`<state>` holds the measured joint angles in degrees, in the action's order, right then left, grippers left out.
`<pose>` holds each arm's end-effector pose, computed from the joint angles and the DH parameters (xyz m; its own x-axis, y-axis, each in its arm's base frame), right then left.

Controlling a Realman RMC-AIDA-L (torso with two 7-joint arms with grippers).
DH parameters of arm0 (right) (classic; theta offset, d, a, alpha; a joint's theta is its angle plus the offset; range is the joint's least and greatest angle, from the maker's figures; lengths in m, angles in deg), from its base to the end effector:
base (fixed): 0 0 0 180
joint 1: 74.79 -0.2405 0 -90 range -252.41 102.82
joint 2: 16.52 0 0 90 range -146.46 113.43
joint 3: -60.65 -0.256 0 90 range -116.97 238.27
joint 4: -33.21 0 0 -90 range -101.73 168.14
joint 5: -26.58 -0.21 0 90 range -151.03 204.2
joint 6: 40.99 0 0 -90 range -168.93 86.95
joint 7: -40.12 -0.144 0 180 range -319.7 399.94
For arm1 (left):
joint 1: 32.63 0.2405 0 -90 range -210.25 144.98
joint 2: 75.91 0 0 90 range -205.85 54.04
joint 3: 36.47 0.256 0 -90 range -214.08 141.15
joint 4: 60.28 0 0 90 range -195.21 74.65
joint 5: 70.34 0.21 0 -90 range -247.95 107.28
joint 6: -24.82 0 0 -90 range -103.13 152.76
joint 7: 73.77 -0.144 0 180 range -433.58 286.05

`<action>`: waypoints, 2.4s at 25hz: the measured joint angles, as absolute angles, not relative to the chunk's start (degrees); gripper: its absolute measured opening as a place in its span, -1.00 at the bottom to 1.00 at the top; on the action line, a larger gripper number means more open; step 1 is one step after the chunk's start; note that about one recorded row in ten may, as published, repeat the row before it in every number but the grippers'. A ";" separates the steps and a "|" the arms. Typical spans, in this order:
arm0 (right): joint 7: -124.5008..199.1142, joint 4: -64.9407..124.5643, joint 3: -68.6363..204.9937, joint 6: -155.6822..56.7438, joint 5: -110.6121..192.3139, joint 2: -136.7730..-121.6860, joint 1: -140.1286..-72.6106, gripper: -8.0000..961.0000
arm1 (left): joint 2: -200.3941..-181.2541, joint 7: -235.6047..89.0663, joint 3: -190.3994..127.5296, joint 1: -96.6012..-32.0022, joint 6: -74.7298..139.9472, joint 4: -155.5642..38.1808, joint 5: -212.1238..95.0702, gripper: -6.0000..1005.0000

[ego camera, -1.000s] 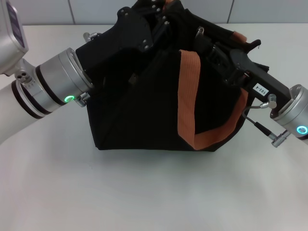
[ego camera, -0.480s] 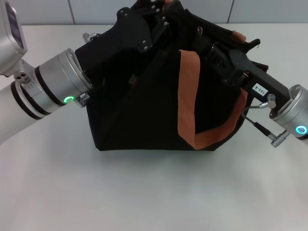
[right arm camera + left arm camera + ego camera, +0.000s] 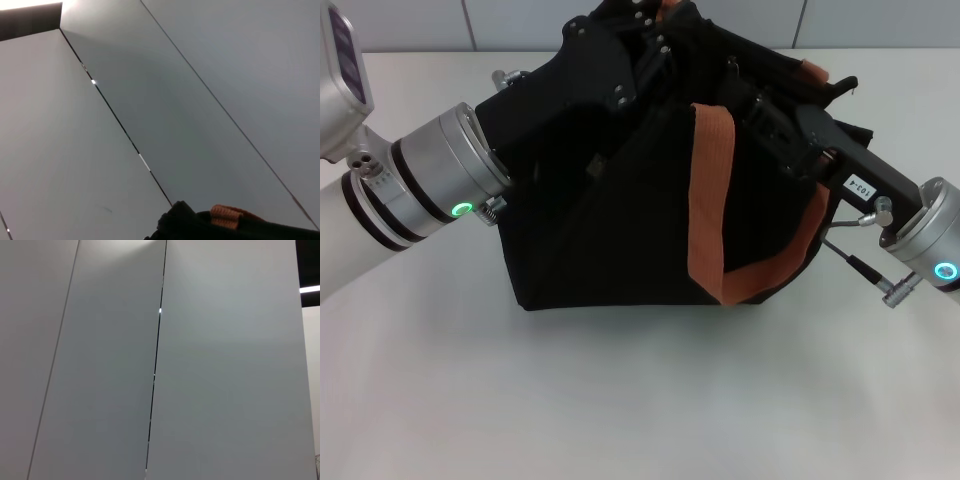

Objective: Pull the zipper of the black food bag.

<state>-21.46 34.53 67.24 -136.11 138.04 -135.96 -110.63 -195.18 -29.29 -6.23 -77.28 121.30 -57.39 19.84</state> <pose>0.2165 0.3119 -0.0443 0.2205 -0.3062 -0.9261 -0.5994 -0.7916 0.1190 -0.1665 0.3449 -0.0351 0.4356 -0.0551 0.8985 0.3056 -0.9298 -0.2052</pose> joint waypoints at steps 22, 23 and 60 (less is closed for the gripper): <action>-25.07 33.91 67.50 -134.30 138.87 -135.94 -111.48 -0.85 | -195.17 -29.29 -6.23 -77.53 121.39 -57.38 19.84 -0.94; -26.02 33.79 67.49 -134.34 138.82 -135.91 -111.36 -0.90 | -195.17 -29.29 -6.23 -77.53 121.26 -57.38 19.84 -0.94; -52.77 22.19 71.21 -132.65 138.23 -135.78 -108.06 -0.95 | -195.17 -30.96 -6.95 -76.69 120.08 -57.47 19.76 -0.94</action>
